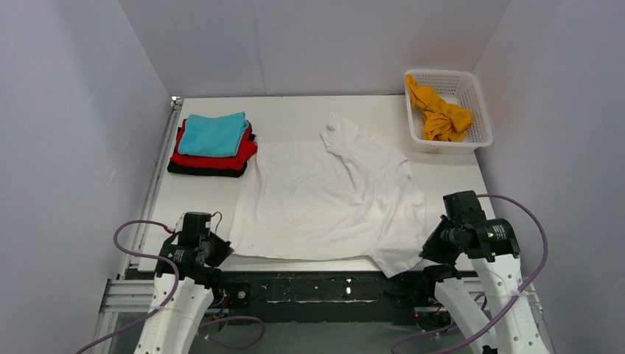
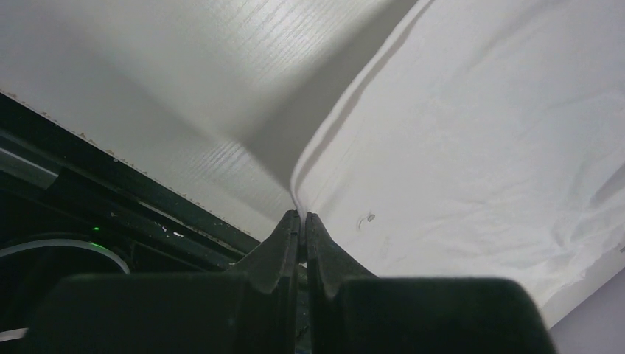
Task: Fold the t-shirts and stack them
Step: Flatten out the tshirt
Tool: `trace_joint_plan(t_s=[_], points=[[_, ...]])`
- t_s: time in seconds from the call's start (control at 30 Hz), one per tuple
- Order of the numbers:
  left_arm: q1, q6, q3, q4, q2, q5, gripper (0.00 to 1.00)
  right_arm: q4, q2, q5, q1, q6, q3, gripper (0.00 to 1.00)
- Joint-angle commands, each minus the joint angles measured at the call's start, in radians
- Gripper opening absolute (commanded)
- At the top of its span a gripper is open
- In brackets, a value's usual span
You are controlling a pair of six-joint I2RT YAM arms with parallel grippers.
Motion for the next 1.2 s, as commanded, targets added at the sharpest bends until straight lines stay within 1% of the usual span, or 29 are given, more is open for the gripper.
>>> trace_joint_plan(t_s=[0.0, 0.13, 0.2, 0.23, 0.27, 0.3, 0.33, 0.37, 0.4, 0.43, 0.5, 0.6, 0.7, 0.8, 0.83, 0.87, 1.03, 1.17], points=[[-0.005, 0.035, 0.032, -0.072, 0.093, 0.039, 0.0, 0.237, 0.005, -0.003, 0.0, -0.039, 0.049, 0.01], [-0.005, 0.063, 0.172, 0.085, 0.258, 0.021, 0.0, 0.461, 0.092, 0.031, 0.0, -0.073, 0.145, 0.01], [-0.006, 0.089, 0.273, 0.151, 0.341, -0.01, 0.0, 0.557, 0.138, 0.078, -0.001, -0.091, 0.225, 0.01], [-0.007, 0.108, 0.352, 0.174, 0.382, -0.025, 0.0, 0.596, 0.164, 0.108, 0.0, -0.11, 0.308, 0.01], [-0.007, 0.122, 0.392, 0.199, 0.416, -0.033, 0.0, 0.608, 0.19, 0.139, 0.0, -0.122, 0.357, 0.01], [-0.007, 0.139, 0.463, 0.213, 0.457, -0.042, 0.0, 0.627, 0.212, 0.171, 0.0, -0.138, 0.447, 0.01], [-0.007, 0.16, 0.564, 0.219, 0.491, -0.044, 0.0, 0.636, 0.233, 0.204, 0.0, -0.161, 0.527, 0.01], [-0.007, 0.171, 0.615, 0.224, 0.52, -0.043, 0.0, 0.646, 0.251, 0.221, 0.0, -0.186, 0.603, 0.01], [-0.007, 0.193, 0.717, 0.234, 0.547, -0.038, 0.0, 0.647, 0.27, 0.231, 0.0, -0.21, 0.684, 0.01], [-0.007, 0.22, 0.786, 0.239, 0.566, -0.03, 0.0, 0.639, 0.291, 0.242, 0.0, -0.23, 0.775, 0.01], [-0.007, 0.263, 0.934, 0.246, 0.597, -0.026, 0.0, 0.631, 0.324, 0.249, 0.0, -0.275, 0.941, 0.01], [-0.006, 0.325, 1.115, 0.255, 0.613, -0.017, 0.0, 0.627, 0.353, 0.232, 0.0, -0.334, 1.148, 0.01], [-0.007, 0.392, 1.28, 0.253, 0.615, 0.015, 0.0, 0.623, 0.358, 0.21, 0.0, -0.383, 1.287, 0.01], [-0.007, 0.45, 1.395, 0.241, 0.603, 0.043, 0.0, 0.634, 0.324, 0.173, 0.0, -0.416, 1.353, 0.01], [-0.006, 0.468, 1.427, 0.23, 0.598, 0.044, 0.0, 0.648, 0.304, 0.161, 0.0, -0.422, 1.355, 0.01], [-0.007, 0.481, 1.451, 0.223, 0.588, 0.078, 0.0, 0.669, 0.279, 0.151, 0.0, -0.428, 1.351, 0.01], [-0.007, 0.525, 1.529, 0.219, 0.539, 0.092, 0.0, 0.778, 0.163, 0.093, 0.0, -0.445, 1.321, 0.01], [-0.007, 0.558, 1.584, 0.223, 0.536, 0.068, 0.0, 0.843, 0.126, 0.067, 0.0, -0.472, 1.329, 0.01]])
